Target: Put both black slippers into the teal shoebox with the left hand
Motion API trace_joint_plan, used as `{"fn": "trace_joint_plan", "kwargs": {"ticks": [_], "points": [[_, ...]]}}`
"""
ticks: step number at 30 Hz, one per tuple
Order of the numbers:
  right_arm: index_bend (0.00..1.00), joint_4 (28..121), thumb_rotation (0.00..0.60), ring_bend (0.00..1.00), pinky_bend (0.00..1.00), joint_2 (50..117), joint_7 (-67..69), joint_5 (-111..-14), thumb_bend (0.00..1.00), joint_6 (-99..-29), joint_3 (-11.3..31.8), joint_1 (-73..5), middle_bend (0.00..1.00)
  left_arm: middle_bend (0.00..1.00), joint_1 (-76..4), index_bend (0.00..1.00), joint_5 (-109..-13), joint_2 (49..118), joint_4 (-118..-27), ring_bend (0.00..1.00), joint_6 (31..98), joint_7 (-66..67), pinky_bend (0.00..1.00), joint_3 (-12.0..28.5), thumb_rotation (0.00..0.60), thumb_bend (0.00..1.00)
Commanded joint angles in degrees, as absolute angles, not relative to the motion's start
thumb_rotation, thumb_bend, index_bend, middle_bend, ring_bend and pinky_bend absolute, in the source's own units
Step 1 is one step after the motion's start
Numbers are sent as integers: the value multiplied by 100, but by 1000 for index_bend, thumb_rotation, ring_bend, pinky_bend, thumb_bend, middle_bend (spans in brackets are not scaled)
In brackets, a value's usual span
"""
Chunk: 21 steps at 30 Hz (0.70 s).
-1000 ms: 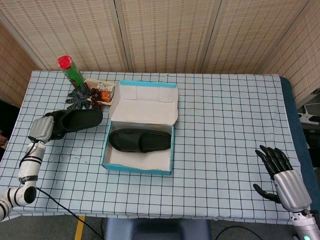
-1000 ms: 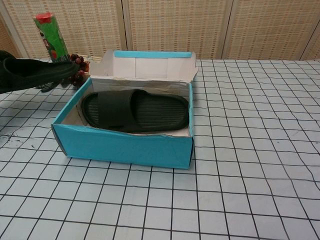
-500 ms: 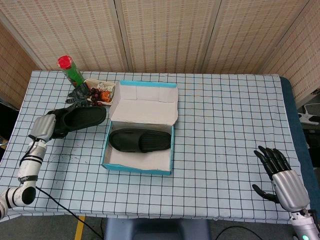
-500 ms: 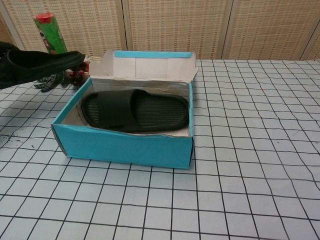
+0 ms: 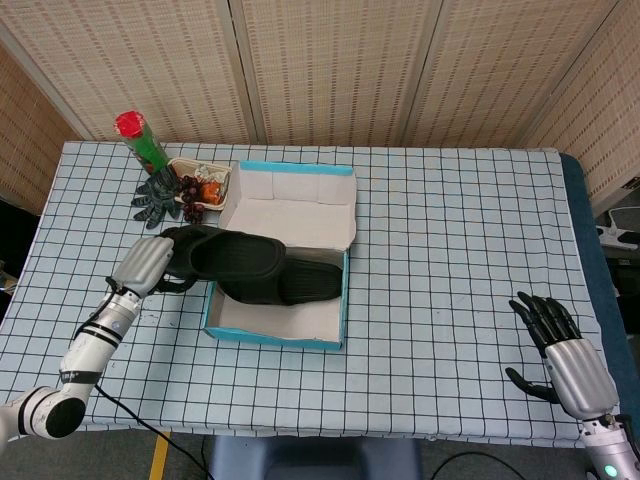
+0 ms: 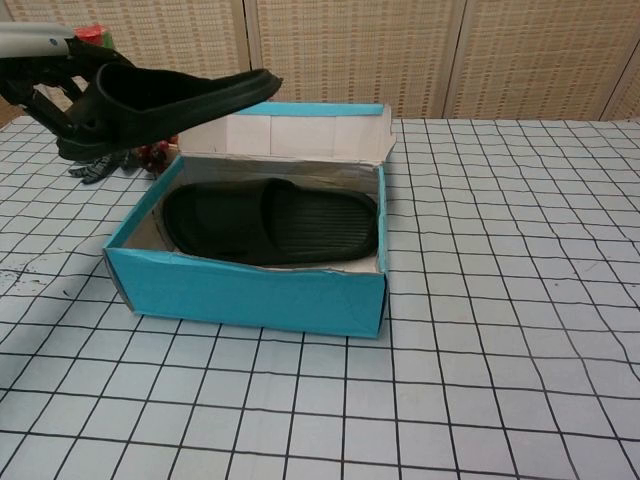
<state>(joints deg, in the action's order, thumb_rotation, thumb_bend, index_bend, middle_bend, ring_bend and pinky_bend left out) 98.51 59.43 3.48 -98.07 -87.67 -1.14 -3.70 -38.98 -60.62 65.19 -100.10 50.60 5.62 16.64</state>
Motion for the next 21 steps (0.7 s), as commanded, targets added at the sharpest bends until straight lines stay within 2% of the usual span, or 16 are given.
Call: {"fn": "trace_joint_plan", "kwargs": {"ticks": [1, 6, 12, 21], "points": [[0, 9822, 600, 0, 0, 5952, 382, -9798, 114, -8753, -121, -377, 0, 647, -4129, 536, -5853, 6257, -10508, 607, 4968, 1033, 431, 1638, 600, 418], [0, 9761, 600, 0, 0, 5969, 459, -9779, 115, -8741, -136, -379, 0, 664, -4440, 539, -5319, 6126, -10935, 642, 4810, 1454, 546, 1600, 600, 416], [0, 9742, 600, 0, 0, 5969, 484, -9788, 114, -8790, -119, -378, 0, 669, -4822, 539, -4736, 6045, -11124, 643, 4319, 1413, 549, 1540, 600, 415], [0, 9688, 600, 0, 0, 5987, 539, -9759, 115, -8785, -122, -382, 0, 671, -5026, 538, -4701, 5914, -11298, 648, 4129, 1275, 573, 1377, 600, 413]]}}
